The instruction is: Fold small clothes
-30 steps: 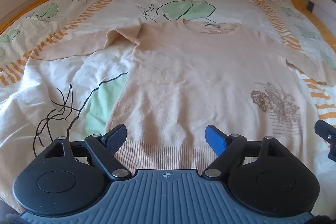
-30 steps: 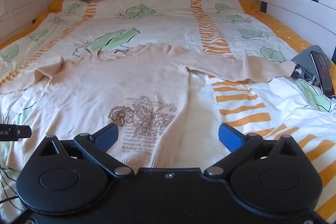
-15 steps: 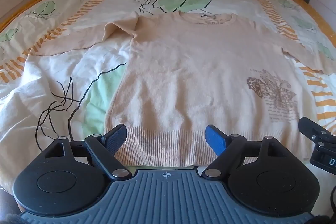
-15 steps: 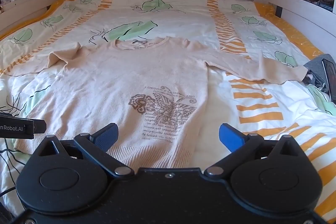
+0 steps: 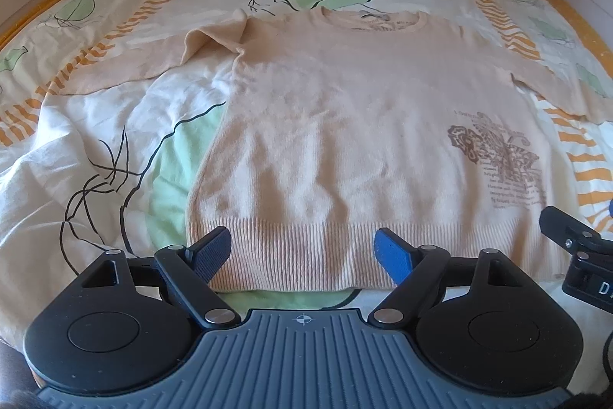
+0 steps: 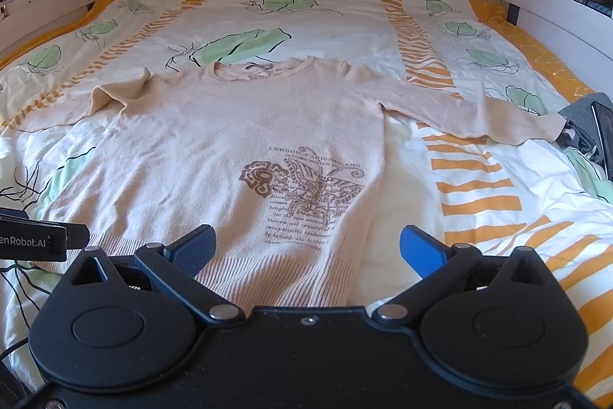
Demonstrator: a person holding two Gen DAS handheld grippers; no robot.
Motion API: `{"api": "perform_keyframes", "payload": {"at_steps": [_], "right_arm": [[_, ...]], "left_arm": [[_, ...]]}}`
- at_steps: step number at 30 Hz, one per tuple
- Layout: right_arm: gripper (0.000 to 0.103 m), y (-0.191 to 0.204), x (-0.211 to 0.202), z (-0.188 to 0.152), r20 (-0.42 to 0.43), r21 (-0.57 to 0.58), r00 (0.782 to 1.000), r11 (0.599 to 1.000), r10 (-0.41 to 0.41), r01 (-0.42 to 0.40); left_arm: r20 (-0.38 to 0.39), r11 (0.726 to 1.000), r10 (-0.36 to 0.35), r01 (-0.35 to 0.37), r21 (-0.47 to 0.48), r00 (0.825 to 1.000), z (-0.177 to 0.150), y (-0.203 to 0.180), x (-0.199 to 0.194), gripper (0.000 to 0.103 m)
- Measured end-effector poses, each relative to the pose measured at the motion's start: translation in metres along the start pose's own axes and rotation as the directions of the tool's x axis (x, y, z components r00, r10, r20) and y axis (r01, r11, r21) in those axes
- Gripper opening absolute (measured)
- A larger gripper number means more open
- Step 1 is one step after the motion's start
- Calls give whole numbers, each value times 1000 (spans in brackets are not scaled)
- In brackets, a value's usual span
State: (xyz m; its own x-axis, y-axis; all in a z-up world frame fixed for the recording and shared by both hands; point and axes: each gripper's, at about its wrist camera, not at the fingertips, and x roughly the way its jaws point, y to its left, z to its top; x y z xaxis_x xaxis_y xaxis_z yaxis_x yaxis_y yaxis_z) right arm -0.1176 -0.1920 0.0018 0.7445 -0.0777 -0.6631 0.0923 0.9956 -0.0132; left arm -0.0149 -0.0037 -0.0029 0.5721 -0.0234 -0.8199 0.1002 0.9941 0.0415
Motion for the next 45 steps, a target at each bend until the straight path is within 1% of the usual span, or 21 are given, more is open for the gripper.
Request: {"api": "perform_keyframes", "payload": {"at_steps": [34,39,42,45], "right_arm": [[102,-1,6,-5,-28,26,999,999,30,-29],[102,-6,11,-1,-40,40,997,997,63,-61],[102,-14,16,4,-42,35,998,998,56,-54],[102,-29,24,15,-59,68,997,997,45,-41]], "left_arm": [[-28,1000,-22,21,-9,999,-1,-3,9,81],[-31,999,-33,33,-11,999,4,-3,15,81],[-29,999,-37,37,-7,999,11,-5,20,81],[-12,999,-31,31,8,999,22,-7,26,81]]}}
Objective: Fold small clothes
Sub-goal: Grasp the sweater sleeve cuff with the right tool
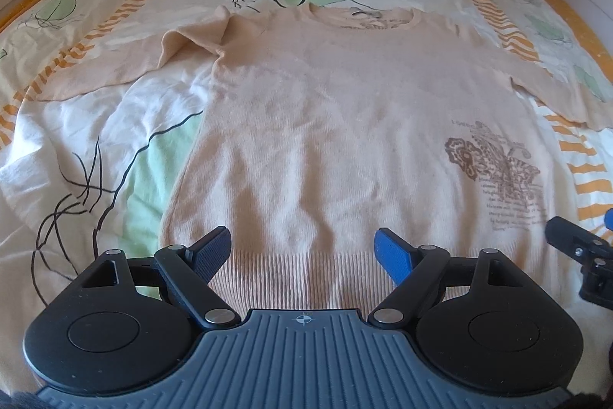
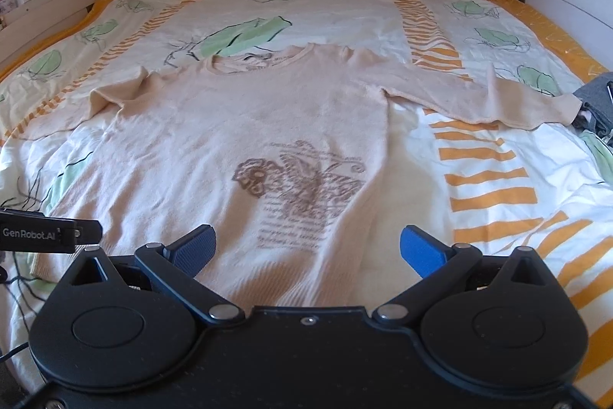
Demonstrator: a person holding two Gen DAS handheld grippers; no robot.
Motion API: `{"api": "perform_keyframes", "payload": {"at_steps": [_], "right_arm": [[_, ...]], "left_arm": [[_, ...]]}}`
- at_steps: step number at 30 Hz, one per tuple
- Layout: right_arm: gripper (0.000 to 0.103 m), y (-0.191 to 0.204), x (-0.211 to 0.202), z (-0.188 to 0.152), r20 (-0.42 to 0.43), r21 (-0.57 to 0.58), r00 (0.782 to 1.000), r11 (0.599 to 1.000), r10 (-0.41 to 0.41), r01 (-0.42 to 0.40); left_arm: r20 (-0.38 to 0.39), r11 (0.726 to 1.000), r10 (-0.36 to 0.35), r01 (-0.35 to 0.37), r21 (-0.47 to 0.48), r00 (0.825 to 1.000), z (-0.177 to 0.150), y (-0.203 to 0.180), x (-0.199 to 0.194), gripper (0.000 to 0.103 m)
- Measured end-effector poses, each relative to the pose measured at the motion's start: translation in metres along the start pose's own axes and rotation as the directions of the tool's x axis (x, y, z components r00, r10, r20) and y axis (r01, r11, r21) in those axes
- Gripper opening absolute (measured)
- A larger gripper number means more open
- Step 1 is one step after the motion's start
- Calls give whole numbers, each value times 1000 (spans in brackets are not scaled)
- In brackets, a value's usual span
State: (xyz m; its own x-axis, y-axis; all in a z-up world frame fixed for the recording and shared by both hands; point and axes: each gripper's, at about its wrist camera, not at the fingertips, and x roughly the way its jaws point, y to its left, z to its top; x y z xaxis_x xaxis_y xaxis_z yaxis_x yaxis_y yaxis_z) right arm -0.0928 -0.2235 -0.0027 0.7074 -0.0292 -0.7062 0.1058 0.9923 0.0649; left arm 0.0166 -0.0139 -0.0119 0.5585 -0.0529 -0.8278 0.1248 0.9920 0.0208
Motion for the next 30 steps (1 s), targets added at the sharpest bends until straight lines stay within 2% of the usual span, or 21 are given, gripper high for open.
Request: {"api": "perform_keyframes", "payload": {"at_steps": [4,13,17,21,25,30], "right_arm": [[102,-31,9,23,-8,71,1000,997,-10,11],[102,-111,45,85,1,187,991,973,-135,132],[102,-152,71,105,-13,229,976,949,-218,215],[102,-197,87,120,-19,289,961,918,-277,270],[102,-237,103,128,-29,302,933,886,-359,351],[102,-278,127,125,-87,396,937,851,-339,345]], "left_arm": [[19,1000,2,-2,14,1000,22,-2,11,81],[68,999,-17,14,46,998,83,-9,42,81],[87,999,-12,8,47,996,107,-14,62,81],[99,1000,7,-10,25,995,125,-14,82,81],[102,999,38,-41,28,994,134,-17,102,81],[59,998,42,-44,37,997,136,-19,126,81]]}}
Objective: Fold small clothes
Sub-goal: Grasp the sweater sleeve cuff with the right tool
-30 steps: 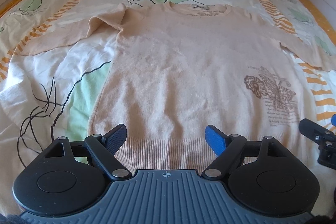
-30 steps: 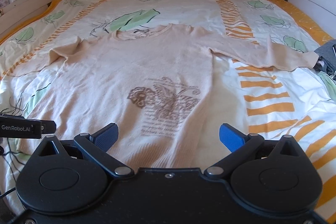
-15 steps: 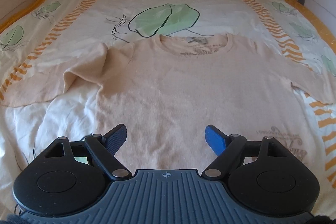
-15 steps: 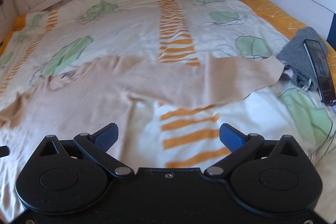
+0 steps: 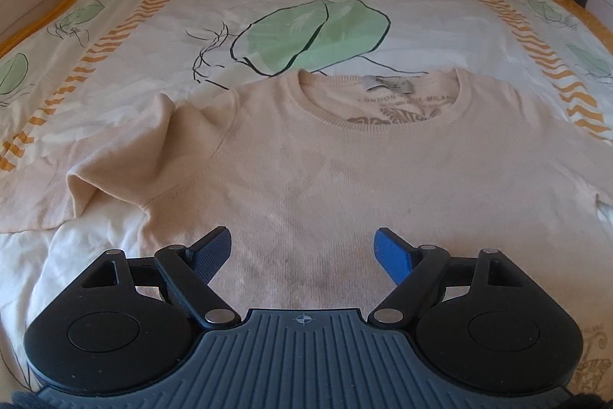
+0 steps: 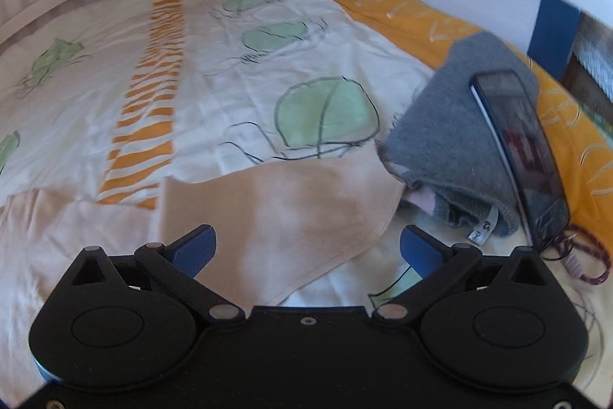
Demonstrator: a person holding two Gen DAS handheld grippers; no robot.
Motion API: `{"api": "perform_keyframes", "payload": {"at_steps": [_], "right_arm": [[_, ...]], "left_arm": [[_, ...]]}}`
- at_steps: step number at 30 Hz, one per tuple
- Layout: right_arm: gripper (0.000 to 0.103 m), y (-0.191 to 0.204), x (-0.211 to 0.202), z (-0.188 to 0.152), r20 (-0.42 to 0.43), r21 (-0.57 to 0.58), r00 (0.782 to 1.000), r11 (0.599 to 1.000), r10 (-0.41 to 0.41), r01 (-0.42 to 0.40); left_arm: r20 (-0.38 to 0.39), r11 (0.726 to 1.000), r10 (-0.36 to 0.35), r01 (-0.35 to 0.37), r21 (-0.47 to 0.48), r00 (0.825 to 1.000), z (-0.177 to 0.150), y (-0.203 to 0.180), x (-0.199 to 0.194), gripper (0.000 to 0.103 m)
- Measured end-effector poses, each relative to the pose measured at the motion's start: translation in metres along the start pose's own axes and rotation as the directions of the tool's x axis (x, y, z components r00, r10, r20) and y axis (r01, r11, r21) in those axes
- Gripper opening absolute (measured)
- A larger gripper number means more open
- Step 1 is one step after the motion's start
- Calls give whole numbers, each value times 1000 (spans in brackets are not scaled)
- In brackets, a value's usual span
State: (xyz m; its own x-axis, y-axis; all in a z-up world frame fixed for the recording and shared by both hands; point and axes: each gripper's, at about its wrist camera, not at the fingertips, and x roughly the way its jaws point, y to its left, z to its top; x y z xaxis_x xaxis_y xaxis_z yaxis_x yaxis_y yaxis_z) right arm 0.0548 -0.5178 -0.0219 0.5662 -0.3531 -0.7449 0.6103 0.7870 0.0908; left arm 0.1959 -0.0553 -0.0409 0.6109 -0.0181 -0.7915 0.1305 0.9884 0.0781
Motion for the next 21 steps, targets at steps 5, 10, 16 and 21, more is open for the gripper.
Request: {"api": "perform_keyframes", "payload": {"at_steps": [5,10,16,21], "right_arm": [[102,-9,27,-4,-61,63,998,998,27,-23],[103,-5,40,-9,-77,38,996,999,33,-30],[103,-10,45,-10,-77,42,995,997,65,-62],[103,-11,46,-10,-73,47,995,996,74,-71]], "left_arm": [[-70,1000,-21,21,9,997,-9,-5,21,81],[-32,999,-32,32,-4,999,-18,-3,23,83],[-22,1000,-19,19,18,1000,-20,-6,28,92],[-22,1000,-29,30,3,999,-21,-2,32,98]]}}
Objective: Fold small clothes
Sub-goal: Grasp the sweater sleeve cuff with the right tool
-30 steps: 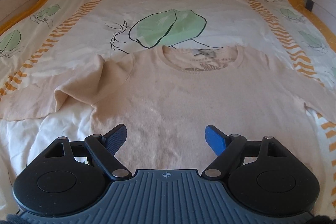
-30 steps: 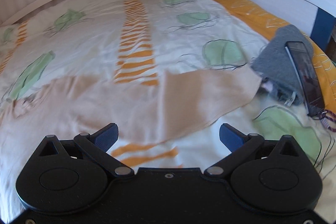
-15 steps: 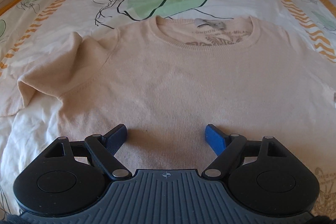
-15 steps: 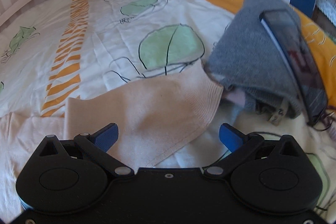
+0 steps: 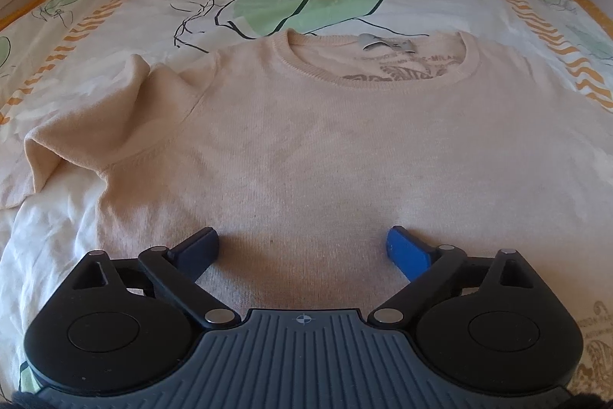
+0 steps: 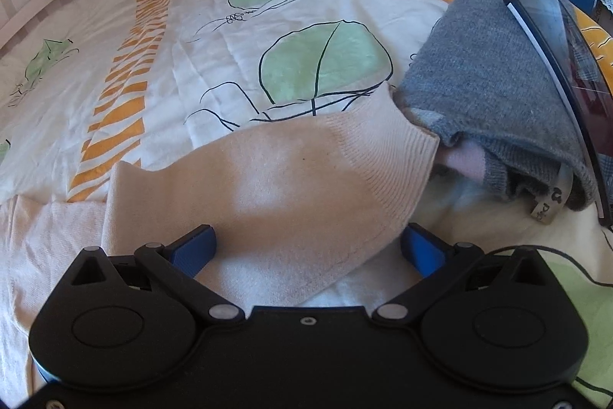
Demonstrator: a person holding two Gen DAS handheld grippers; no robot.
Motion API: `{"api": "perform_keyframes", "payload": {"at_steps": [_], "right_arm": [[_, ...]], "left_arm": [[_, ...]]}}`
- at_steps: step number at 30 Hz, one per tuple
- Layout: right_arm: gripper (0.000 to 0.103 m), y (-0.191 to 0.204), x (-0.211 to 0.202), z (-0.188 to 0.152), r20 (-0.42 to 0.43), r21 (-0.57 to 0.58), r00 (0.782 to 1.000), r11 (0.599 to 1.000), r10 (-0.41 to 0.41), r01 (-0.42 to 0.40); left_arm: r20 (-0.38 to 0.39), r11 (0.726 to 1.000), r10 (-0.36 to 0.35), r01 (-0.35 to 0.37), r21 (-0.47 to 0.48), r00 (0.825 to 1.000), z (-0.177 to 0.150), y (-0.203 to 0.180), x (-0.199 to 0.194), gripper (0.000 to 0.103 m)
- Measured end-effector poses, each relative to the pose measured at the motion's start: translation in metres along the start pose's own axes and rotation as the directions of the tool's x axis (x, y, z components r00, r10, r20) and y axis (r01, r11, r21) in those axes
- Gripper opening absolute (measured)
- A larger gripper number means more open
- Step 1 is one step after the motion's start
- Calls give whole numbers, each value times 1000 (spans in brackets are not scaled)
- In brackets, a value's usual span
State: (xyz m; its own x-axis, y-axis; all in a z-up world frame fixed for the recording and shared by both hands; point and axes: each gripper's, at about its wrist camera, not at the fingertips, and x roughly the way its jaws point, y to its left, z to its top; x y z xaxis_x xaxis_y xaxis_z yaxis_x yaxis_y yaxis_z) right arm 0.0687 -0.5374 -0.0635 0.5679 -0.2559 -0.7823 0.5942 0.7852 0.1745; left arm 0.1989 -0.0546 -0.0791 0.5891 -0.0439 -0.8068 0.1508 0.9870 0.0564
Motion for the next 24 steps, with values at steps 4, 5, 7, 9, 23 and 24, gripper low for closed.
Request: {"api": "perform_keyframes", "payload": {"at_steps": [4,5,7,9,23,24], "right_arm": [[103,3,-1,-1,9,-26,1000,1000,-10,10],[103,4,-1,-1,8,-30,1000,999,-10,10],[92,5,-3,1,20,-34,1000,999,-14,14],[75,5,-8,2,41,-37,999,999,-14,15],[18,71,-84,26,206,-172,971,981,125,-90],[18,86,-93,28,216,-202,963,972,160,-116]], "left_arm": [[4,1000,0,0,5,1000,-1,2,3,103],[9,1000,-2,2,8,1000,-1,3,3,103],[16,1000,-2,2,12,1000,-3,2,2,103],[19,1000,-5,5,10,1000,-3,3,2,103],[63,994,-110,109,22,992,12,28,-32,64],[63,994,-113,112,18,992,13,32,-34,64]]}}
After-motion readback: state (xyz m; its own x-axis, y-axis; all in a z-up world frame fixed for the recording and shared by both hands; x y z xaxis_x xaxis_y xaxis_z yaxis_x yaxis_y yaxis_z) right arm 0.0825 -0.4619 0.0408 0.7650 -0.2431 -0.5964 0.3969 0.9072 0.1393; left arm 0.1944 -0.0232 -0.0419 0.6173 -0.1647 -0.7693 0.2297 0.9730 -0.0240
